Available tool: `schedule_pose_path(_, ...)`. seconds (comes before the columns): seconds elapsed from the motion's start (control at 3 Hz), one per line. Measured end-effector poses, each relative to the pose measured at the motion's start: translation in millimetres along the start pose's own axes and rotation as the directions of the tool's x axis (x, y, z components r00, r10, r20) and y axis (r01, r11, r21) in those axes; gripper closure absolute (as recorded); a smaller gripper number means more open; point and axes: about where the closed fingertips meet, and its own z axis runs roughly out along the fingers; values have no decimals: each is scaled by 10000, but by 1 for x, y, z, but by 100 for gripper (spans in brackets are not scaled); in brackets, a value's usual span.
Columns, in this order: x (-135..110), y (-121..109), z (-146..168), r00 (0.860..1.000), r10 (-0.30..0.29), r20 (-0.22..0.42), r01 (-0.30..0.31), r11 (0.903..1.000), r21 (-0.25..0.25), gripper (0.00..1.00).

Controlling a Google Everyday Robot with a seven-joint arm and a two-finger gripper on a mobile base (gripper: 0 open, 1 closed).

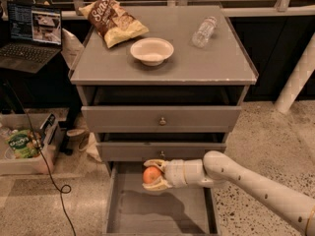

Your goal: Pick orange from bottom drawer and place on counter

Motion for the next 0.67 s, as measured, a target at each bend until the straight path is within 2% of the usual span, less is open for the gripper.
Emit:
schedule_pose_path(0.33, -18, 4, -5, 9997, -230, 12, 230, 9997, 17, 100)
schedule_pose_path(0.67, -86, 13, -25, 9927, -1207, 53, 1207, 9927, 55, 100)
